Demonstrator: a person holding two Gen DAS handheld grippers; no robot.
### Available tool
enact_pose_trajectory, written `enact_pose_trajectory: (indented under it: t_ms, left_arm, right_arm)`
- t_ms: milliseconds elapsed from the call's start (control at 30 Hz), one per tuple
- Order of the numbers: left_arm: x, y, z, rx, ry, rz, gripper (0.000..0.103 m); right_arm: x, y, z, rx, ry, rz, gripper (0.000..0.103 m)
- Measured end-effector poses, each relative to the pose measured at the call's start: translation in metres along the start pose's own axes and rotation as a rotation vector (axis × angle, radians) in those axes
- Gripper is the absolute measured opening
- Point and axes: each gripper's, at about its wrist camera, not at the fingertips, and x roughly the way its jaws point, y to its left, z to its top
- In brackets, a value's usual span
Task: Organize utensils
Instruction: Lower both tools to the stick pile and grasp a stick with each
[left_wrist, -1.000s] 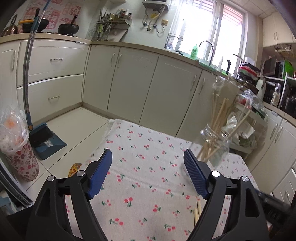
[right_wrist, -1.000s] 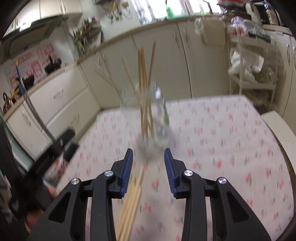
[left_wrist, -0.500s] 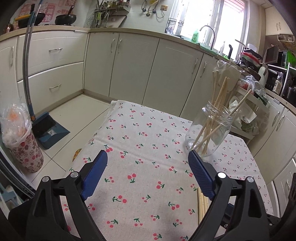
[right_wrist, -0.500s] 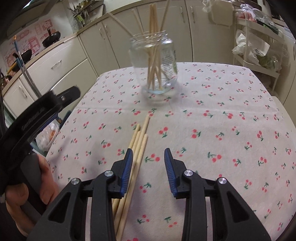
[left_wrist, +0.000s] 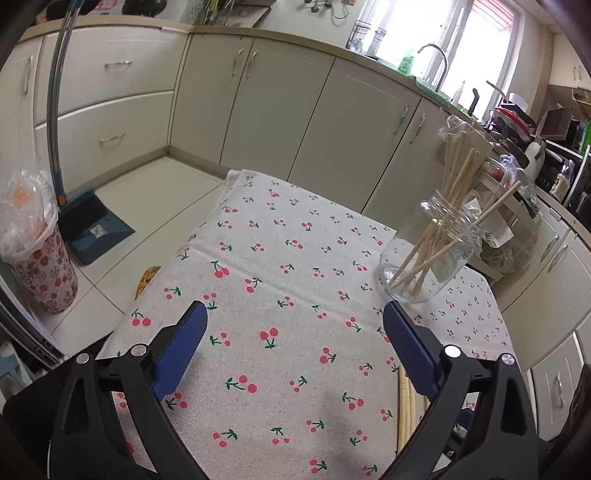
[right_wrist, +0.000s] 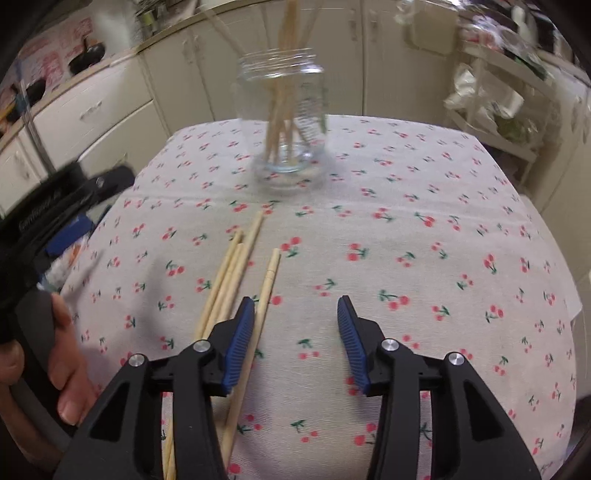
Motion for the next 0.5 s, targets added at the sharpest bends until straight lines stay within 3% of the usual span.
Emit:
enact_pose_trajectory:
  t_ms: [133,233,400,500]
  left_arm:
    - [0.003,0.003,-0.001,-0.020,0.009,-0.006,0.092]
    - [0.004,-0.002,-0.001,0.003,0.017,-0.017,0.092]
    - [0.002,-0.026,-0.011,0.154,0.119,-0.038,0.092]
    - [0.004,-0.046,-0.021,0.281,0.174,-0.021,0.092]
  right_arm:
    - [-0.003,0.004,-0.004,-0.007,0.008,0.044,0.046]
    - [0.000,0.012,-0.007,-0.055,0.005,0.025,0.046]
    - [0.001,-0.001,-0.002,-0.033,0.005,0.002,0.018]
    - [-0.001,-0.012,-0.003,-0.007,0.003,0.018,0.017]
